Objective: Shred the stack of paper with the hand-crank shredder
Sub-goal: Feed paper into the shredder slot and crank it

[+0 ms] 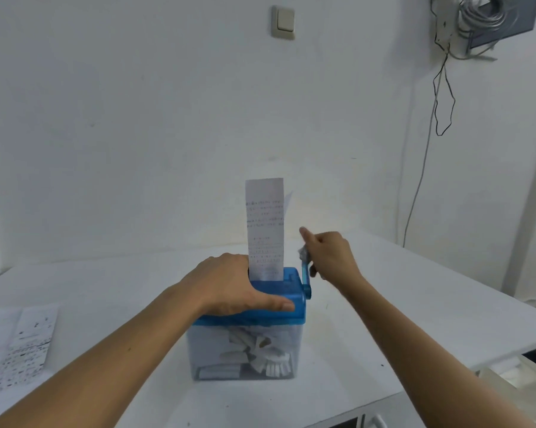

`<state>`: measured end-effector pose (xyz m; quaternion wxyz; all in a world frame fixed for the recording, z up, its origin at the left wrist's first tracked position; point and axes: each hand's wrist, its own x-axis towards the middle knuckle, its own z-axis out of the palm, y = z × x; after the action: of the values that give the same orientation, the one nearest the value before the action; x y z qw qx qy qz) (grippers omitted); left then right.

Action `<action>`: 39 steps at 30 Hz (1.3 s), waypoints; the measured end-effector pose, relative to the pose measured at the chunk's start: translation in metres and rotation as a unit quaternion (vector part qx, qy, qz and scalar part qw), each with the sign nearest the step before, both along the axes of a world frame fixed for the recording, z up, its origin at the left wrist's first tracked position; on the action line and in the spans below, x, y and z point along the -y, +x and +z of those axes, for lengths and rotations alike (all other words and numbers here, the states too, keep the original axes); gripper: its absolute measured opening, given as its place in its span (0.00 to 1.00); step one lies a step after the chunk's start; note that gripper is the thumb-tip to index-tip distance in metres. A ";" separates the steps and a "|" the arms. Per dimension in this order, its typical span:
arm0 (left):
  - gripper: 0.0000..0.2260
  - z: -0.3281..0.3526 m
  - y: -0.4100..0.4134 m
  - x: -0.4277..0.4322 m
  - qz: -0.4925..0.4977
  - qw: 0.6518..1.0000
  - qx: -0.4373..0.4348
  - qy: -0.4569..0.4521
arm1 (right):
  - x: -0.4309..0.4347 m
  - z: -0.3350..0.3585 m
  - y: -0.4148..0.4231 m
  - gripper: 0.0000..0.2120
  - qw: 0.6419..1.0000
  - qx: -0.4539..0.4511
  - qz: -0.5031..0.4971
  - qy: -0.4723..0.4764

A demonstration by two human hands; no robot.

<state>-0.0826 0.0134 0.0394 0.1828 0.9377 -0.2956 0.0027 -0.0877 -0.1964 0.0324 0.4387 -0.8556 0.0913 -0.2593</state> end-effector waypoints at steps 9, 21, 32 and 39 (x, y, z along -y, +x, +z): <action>0.46 -0.004 0.001 0.002 0.019 1.000 0.021 -0.003 | -0.002 -0.107 -0.035 0.13 0.990 0.028 0.059 -0.128; 0.53 -0.004 0.000 0.003 0.043 0.999 0.020 0.010 | -0.032 -0.063 -0.100 0.07 0.884 -0.177 0.008 -0.433; 0.46 -0.005 0.001 0.002 0.038 0.999 0.013 0.006 | -0.022 0.020 -0.100 0.13 0.877 -0.093 -0.024 -0.470; 0.50 -0.005 0.004 0.003 0.047 0.999 0.007 -0.004 | -0.003 0.034 -0.047 0.09 0.866 -0.022 -0.007 -0.500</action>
<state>-0.0784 0.0108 0.0346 0.1844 0.9496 -0.2526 0.0193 -0.1348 -0.1938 0.0663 -0.0522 -0.9651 -0.0348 -0.2544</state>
